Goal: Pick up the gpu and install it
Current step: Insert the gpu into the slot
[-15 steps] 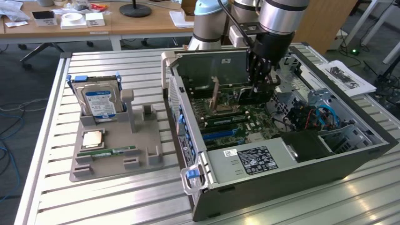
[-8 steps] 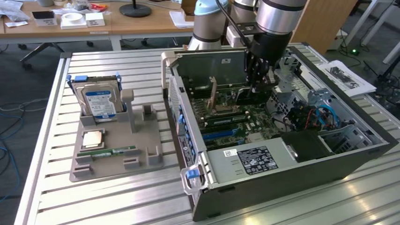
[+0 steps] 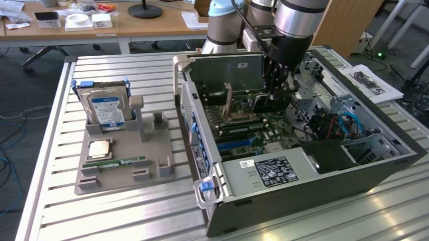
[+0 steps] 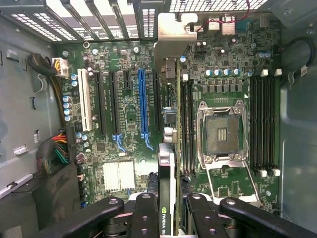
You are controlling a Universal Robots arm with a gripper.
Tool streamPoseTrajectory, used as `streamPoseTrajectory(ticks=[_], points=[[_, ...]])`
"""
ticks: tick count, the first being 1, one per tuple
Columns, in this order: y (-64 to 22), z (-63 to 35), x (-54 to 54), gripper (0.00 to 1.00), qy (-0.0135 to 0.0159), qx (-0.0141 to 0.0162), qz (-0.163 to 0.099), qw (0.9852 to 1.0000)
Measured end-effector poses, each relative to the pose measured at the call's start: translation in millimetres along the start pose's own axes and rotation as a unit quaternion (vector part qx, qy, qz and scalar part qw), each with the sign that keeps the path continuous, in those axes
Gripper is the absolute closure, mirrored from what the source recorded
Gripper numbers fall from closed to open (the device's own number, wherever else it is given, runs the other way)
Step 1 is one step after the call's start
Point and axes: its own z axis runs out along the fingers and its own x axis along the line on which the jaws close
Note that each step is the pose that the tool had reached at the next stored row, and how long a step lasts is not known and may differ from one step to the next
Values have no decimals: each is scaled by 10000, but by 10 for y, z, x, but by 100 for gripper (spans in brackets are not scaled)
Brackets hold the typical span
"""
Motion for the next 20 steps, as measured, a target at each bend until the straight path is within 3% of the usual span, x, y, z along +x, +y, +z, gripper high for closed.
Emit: streamPoseTrajectory(ticks=[20], points=[[1, 41, 1, 73, 0, 0, 0, 10000]])
